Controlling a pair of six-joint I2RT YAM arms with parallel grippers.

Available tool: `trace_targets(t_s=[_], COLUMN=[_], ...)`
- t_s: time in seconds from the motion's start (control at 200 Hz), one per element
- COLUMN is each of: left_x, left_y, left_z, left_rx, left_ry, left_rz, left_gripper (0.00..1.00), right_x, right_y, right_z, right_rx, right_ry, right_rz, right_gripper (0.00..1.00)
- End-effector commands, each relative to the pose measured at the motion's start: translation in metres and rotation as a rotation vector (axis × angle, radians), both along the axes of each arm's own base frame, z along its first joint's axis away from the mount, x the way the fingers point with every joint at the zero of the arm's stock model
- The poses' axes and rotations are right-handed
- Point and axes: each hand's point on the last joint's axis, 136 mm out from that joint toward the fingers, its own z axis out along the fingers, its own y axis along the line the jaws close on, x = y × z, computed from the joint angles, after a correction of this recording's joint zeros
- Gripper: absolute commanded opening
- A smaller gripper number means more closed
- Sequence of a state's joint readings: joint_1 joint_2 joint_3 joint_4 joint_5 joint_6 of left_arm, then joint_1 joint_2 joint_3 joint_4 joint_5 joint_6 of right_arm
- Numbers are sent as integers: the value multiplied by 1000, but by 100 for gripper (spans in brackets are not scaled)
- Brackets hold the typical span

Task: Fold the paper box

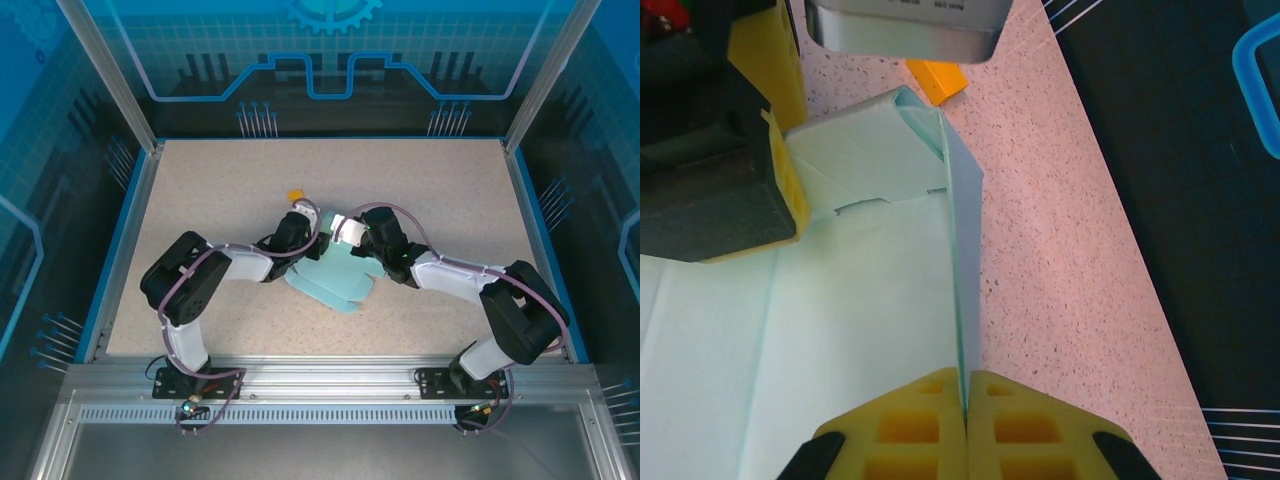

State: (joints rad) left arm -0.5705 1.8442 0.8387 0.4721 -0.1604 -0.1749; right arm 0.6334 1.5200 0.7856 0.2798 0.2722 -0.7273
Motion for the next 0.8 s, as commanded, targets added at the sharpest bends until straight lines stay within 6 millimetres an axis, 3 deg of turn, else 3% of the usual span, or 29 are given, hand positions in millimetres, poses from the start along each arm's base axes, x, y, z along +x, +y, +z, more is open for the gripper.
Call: trace_targets(t_s=[0.0,0.225,0.555,0.655,0.795], left_x=[12,22,30,31,30], left_y=[21,36,45,43,24], left_z=[-13,-7,-2,-7,0], left_rx=[67,36,-18,-35,-100], left_ry=[16,20,20,24,13], left_rz=[107,260,387,391,294], left_gripper=[38,25,20,20,24], right_x=[2,-7,-21,-22,-13], right_y=[3,11,23,26,22], right_z=[18,8,-7,-7,-4], right_rx=[55,64,100,116,105], right_ry=[-16,14,52,54,38], right_rz=[-2,13,24,28,-10], right_gripper=[0,0,0,0,0])
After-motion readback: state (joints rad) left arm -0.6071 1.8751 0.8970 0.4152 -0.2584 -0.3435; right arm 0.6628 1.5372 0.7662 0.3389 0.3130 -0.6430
